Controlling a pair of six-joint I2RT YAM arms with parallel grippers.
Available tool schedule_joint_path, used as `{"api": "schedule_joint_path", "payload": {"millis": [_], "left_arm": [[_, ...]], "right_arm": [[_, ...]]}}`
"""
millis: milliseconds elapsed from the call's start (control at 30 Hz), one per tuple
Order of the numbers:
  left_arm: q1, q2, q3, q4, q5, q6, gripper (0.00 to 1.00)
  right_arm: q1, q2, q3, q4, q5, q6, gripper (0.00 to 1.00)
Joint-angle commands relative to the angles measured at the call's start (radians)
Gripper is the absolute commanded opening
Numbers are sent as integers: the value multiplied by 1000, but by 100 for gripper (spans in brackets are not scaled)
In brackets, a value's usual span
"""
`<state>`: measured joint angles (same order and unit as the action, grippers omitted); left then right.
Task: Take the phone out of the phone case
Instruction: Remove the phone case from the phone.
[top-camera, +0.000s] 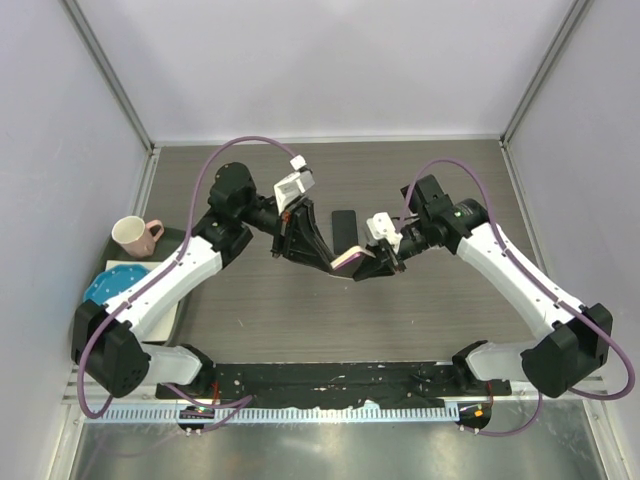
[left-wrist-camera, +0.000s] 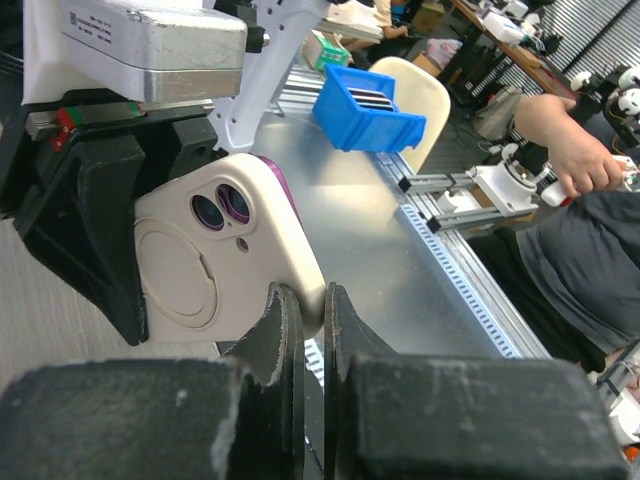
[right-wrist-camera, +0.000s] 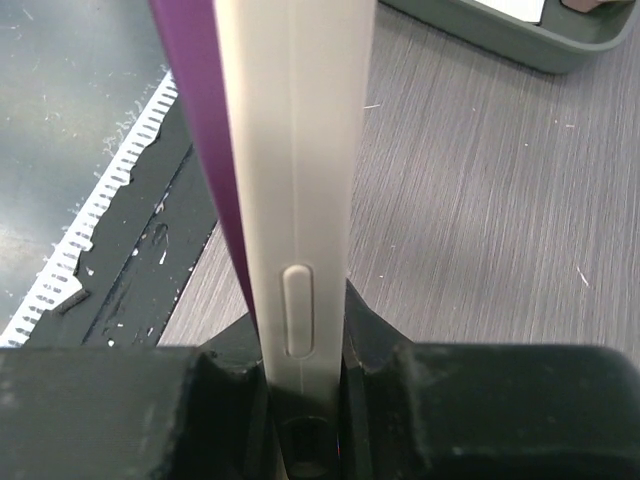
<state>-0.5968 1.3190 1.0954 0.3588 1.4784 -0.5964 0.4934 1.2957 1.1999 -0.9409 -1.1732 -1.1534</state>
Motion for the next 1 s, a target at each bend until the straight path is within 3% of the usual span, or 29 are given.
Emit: {"api": "schedule_joint_path", "payload": {"millis": [0,200,367,433,600,800,967], "left_arm": [[-119,26,26,20,108,-19,0],[-127,26,1,22,94,-8,0],[-101,23,-2,65,34,-35,1],[-54,14,-3,66,0,-33,28],[32,-35,-34,25,-35,12,50],[49,-52,-31,-43,-38,90,50],[48,-41,-14,-38,-40,96,48]], "right_arm": [[27,39,127,114,4,-23,1],[30,45,187,24,-5,-86,1],[37,24,188,31,36,-29,1],[25,8,159,39,56,-22,1],[-30,-24,67,171,0,171,1],[-88,-7,58,183,-157,233,1],[-88,-7,40,185,-171,235,1]]}}
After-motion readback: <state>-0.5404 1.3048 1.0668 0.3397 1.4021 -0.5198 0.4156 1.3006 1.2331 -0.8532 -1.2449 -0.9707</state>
